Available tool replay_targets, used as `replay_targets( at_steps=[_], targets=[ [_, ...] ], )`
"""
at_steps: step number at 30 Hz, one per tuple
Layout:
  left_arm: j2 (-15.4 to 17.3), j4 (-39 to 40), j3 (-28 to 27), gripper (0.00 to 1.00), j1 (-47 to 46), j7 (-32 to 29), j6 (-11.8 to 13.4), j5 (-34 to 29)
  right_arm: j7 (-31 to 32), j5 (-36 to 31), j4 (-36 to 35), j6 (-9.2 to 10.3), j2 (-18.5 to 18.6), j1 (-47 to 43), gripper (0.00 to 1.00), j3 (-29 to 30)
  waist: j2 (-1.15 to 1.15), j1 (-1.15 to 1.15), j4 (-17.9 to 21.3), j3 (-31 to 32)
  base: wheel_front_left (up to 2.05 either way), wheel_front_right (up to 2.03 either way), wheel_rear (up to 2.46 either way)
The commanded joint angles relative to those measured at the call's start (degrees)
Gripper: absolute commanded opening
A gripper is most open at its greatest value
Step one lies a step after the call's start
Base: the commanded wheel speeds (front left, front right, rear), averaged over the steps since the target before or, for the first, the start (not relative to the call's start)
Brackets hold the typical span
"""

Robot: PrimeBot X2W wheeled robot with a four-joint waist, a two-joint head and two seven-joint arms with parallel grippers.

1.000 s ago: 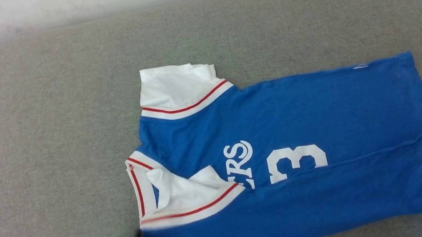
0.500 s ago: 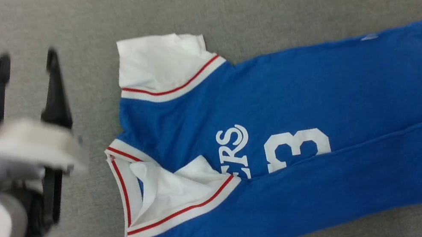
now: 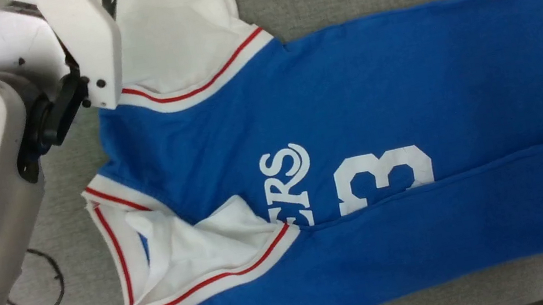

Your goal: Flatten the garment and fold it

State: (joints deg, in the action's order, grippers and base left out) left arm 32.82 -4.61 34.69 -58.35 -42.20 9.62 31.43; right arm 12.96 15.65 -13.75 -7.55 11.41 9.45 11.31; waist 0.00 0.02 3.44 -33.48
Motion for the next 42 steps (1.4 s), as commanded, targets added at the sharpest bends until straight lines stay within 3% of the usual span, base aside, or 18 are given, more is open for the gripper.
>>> replay_targets(
  at_steps=[1, 7, 8, 9, 13, 21, 28, 33, 42],
  targets=[
    [0.3, -0.8, 0.2, 1.00, -1.2, -1.2, 0.1, 0.1, -0.5, 0.3, 0.3, 0.06, 0.4, 1.2, 1.00, 0.2, 0.00, -0.02, 2.4, -2.9, 0.00, 0.00, 0.00],
    [1.1, -2.4, 0.1, 1.00, 0.5, -7.8, 1.1, 3.4, -1.2, 0.7, 1.4, 0.06, 0.5, 1.5, 1.00, 0.2, 0.00, -0.02, 3.4, -3.7, 0.00, 0.00, 0.00],
    [1.2, -2.3, 0.1, 0.95, 1.0, -8.9, 1.3, 4.1, -1.3, 0.7, 1.5, 0.06, 0.5, 1.5, 1.00, 0.2, 0.00, -0.02, 3.4, -3.7, 0.00, 0.00, 0.00],
    [1.4, -2.1, 0.0, 0.00, 1.4, -9.4, 1.4, 4.5, -1.3, 0.8, 1.7, 0.06, 0.6, 1.5, 1.00, 0.2, 0.00, -0.02, 3.4, -3.7, 0.00, 0.00, 0.00],
    [1.7, -1.4, -0.3, 0.00, 2.3, -9.2, 1.5, 5.2, -1.3, 0.7, 1.8, 0.06, 1.0, 2.0, 1.00, -0.1, 0.00, -0.02, 3.3, -3.4, 0.00, 0.00, 0.00],
    [0.3, -1.4, -2.1, 0.00, 5.4, -0.1, 1.7, 5.5, -1.7, 3.5, -1.4, 0.06, 5.4, 8.5, 1.00, -0.4, 0.00, -0.02, 2.0, 0.5, 0.00, 0.00, 0.00],
    [-0.5, -0.8, -2.6, 0.00, 6.7, 3.1, 1.2, 6.3, 10.1, 8.7, 4.9, 0.06, 12.4, 15.3, 1.00, -1.7, 0.00, -0.02, 0.2, 1.1, 0.00, 0.00, 0.00],
    [-1.3, -0.1, -2.6, 0.00, 6.0, 4.0, 1.4, 6.2, 19.4, 12.0, 11.9, 0.06, 14.5, 17.9, 1.00, -2.9, 0.00, -0.02, -0.9, -0.7, 0.00, 0.00, 0.00],
    [-1.7, 0.0, -2.1, 0.00, 4.4, 4.0, 1.6, 5.7, 21.4, 12.3, 15.9, 0.06, 16.0, 20.2, 1.00, -3.9, 0.00, -0.02, -2.0, -2.8, 0.00, 0.00, 0.00]
  ],
)
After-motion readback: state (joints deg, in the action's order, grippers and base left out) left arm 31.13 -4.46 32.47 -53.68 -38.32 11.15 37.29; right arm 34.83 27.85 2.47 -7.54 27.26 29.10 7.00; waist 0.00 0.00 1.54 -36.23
